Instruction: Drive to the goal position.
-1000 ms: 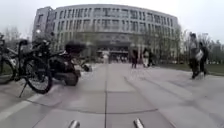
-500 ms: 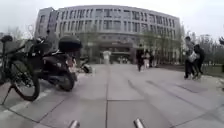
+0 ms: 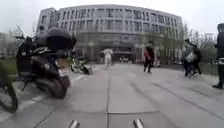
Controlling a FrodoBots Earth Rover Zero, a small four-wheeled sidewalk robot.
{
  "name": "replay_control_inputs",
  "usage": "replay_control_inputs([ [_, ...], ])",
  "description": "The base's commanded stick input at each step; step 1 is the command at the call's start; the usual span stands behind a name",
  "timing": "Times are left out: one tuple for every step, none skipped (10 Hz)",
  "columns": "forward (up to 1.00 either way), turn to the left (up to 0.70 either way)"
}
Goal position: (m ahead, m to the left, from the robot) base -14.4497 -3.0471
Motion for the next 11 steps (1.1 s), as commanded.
replay_control_inputs([
  [0.85,-0.04],
  [0.85,-0.04],
  [0.85,-0.04],
  [0.85,-0.04],
  [0.85,-0.04],
  [0.85,-0.04],
  [0.72,-0.13],
  [0.33,-0.17],
  [0.06,-0.45],
  [0.05,-0.85],
  [0.04,-0.85],
])
